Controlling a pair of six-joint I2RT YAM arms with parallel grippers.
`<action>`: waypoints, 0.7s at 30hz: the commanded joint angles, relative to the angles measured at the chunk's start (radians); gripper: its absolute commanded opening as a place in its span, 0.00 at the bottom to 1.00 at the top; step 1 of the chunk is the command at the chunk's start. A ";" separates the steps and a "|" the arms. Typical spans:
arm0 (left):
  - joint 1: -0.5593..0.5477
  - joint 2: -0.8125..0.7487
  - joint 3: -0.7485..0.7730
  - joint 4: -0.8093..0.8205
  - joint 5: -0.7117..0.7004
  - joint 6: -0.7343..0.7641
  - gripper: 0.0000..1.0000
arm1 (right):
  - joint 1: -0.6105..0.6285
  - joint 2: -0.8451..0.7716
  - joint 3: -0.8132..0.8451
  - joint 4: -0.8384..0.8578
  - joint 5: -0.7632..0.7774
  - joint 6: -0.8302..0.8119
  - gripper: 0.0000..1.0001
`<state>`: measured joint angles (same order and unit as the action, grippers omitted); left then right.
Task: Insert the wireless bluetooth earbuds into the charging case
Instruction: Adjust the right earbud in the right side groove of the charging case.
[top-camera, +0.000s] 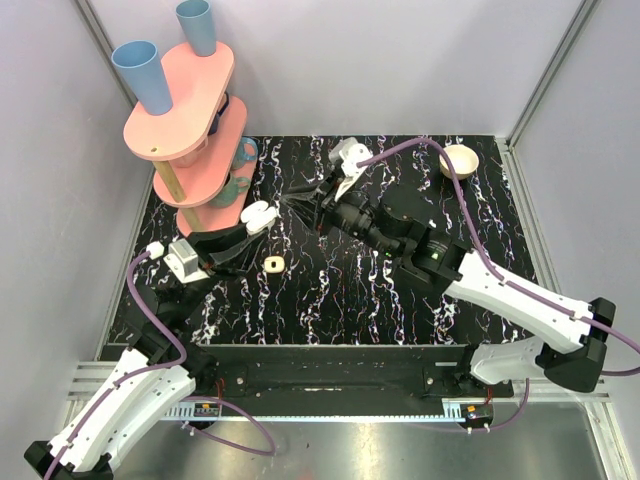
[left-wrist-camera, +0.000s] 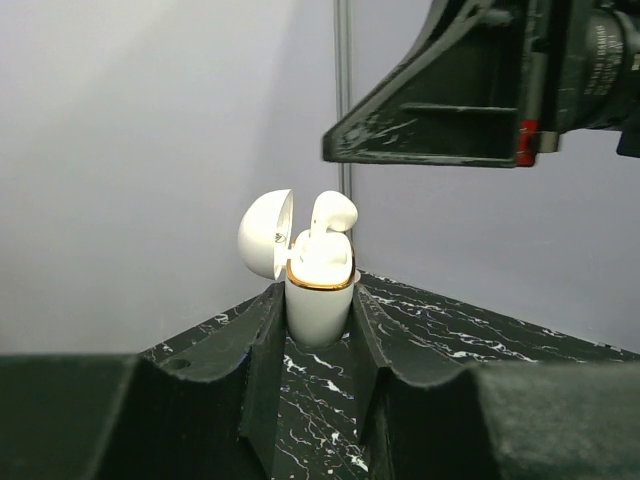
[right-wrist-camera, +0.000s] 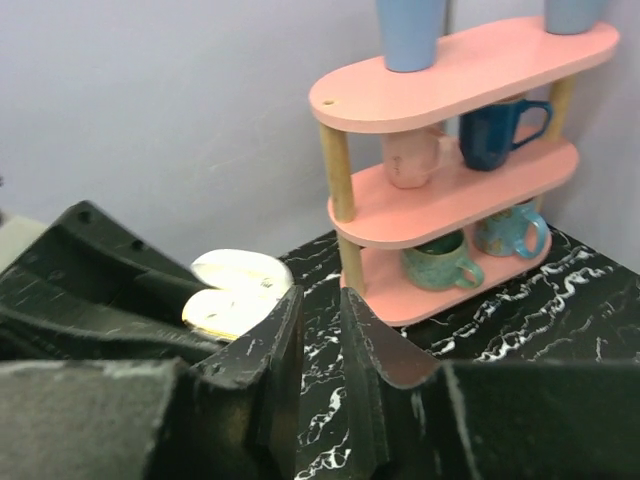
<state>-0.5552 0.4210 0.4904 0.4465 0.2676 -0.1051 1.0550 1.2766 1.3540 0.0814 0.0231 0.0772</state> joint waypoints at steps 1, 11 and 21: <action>0.001 -0.007 0.016 0.050 0.039 0.005 0.00 | 0.002 0.053 0.068 -0.006 0.150 0.016 0.28; 0.003 -0.008 0.005 0.069 0.029 0.012 0.00 | 0.000 0.072 0.077 -0.031 0.117 0.042 0.27; 0.003 0.025 0.001 0.069 0.013 0.028 0.00 | 0.000 0.046 0.074 -0.055 0.067 0.056 0.25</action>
<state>-0.5552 0.4294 0.4900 0.4656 0.2897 -0.0944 1.0538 1.3663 1.3872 0.0154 0.1112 0.1249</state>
